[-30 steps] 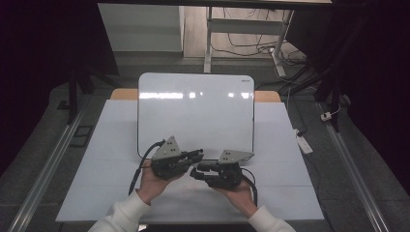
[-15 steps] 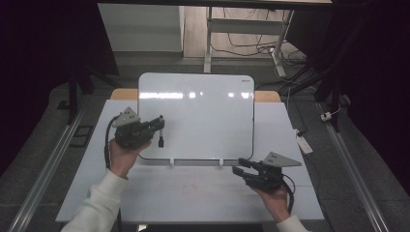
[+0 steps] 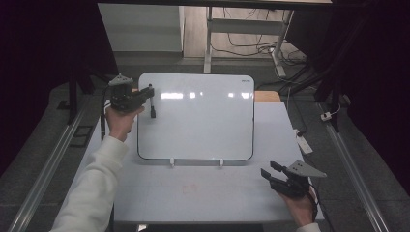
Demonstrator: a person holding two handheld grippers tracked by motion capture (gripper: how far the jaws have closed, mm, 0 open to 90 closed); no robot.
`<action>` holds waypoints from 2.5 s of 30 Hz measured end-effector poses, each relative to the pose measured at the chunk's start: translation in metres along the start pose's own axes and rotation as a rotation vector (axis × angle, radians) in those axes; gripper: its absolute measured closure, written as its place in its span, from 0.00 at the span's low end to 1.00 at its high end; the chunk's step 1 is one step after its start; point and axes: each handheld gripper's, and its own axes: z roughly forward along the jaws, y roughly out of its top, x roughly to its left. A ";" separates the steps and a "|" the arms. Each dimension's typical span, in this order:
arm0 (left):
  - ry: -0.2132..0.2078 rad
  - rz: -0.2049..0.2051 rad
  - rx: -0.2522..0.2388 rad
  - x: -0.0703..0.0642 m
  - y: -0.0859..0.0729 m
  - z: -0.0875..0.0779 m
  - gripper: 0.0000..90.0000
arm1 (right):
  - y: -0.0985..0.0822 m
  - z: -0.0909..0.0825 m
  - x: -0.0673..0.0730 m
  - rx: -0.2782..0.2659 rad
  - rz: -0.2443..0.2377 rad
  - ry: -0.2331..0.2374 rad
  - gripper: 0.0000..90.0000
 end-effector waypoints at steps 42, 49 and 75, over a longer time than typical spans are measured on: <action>0.230 0.116 0.022 0.003 0.015 0.043 0.80 | -0.006 0.011 0.004 0.028 -0.024 0.013 0.50; 0.175 0.132 -0.007 -0.002 0.017 0.028 0.62 | -0.007 0.012 0.002 0.030 -0.023 0.015 0.50; -0.096 0.145 0.170 -0.037 -0.144 -0.093 0.37 | 0.002 0.014 0.005 0.004 -0.130 0.062 0.48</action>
